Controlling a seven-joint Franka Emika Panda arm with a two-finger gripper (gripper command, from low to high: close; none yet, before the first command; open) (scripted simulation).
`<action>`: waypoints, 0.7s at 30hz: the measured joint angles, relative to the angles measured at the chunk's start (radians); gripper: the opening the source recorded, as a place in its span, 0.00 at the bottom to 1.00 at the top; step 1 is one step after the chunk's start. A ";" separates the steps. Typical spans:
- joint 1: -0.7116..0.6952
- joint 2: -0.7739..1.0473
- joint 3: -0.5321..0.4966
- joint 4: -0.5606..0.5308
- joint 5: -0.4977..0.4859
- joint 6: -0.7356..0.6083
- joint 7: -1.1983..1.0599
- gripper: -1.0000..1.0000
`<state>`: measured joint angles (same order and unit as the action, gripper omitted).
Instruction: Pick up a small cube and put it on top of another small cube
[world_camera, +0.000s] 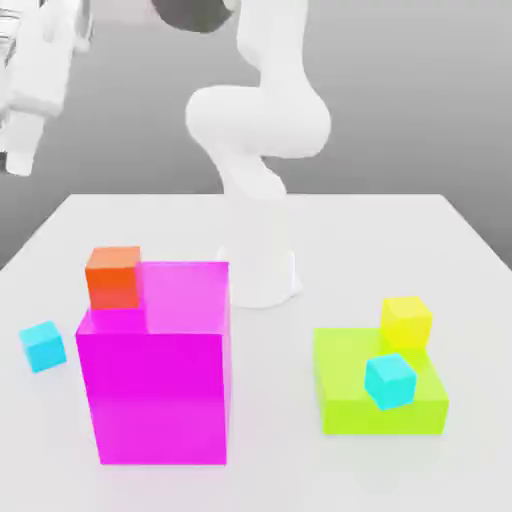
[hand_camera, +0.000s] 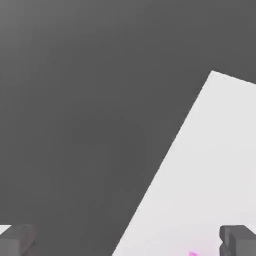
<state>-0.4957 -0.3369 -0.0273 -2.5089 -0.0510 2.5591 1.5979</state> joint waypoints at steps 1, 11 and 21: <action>-0.024 0.026 -0.006 -0.012 -0.003 0.015 0.045 0.50; -0.238 0.287 -0.108 -0.130 0.011 0.162 0.465 0.50; -0.375 0.595 -0.082 -0.167 0.187 0.372 0.580 0.50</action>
<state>-0.8706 0.2583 -0.1098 -2.6754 0.1362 2.9312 2.1777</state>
